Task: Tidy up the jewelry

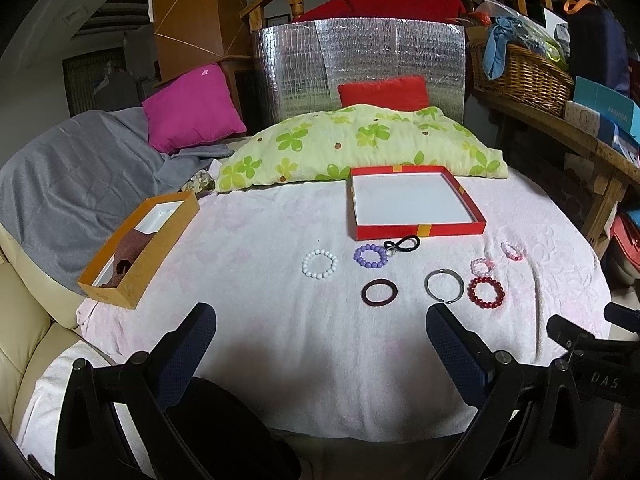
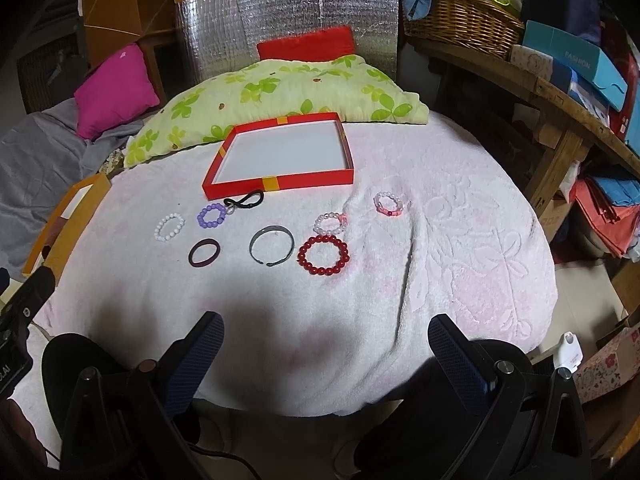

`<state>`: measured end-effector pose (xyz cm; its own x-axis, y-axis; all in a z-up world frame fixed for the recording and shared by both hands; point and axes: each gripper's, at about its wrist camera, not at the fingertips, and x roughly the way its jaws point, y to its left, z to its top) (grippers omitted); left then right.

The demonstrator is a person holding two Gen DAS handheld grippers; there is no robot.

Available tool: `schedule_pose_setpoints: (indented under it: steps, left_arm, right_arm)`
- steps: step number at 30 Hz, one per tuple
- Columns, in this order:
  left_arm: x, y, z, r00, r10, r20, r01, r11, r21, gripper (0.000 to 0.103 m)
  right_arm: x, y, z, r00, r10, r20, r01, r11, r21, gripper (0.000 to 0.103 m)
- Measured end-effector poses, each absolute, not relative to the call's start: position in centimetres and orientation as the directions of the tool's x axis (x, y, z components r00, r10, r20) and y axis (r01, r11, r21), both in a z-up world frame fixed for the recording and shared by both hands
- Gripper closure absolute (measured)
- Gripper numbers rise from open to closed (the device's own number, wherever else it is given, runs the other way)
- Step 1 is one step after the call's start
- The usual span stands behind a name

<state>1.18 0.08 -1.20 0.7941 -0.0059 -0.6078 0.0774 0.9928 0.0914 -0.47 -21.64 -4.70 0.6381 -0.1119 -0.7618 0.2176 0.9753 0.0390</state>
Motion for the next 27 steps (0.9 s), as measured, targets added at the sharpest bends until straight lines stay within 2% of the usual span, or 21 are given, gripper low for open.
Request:
schedule_pose_setpoints:
  steps: [13,27]
  left_arm:
    - [5.5,0.4,-4.5,0.747,0.001,-0.665,0.075,0.993,0.086,0.0]
    - [12.4,-0.1,-11.5,0.671,-0.009,-0.741,0.123,0.987,0.099,0.0]
  right_arm:
    - [3.3,-25.1,-7.5,0.625,-0.069,-0.778,0.236,0.966,0.104,0.0]
    - [9.4,-27.5,-12.7,0.612,-0.044,-0.79,0.209,0.972,0.108,0.0]
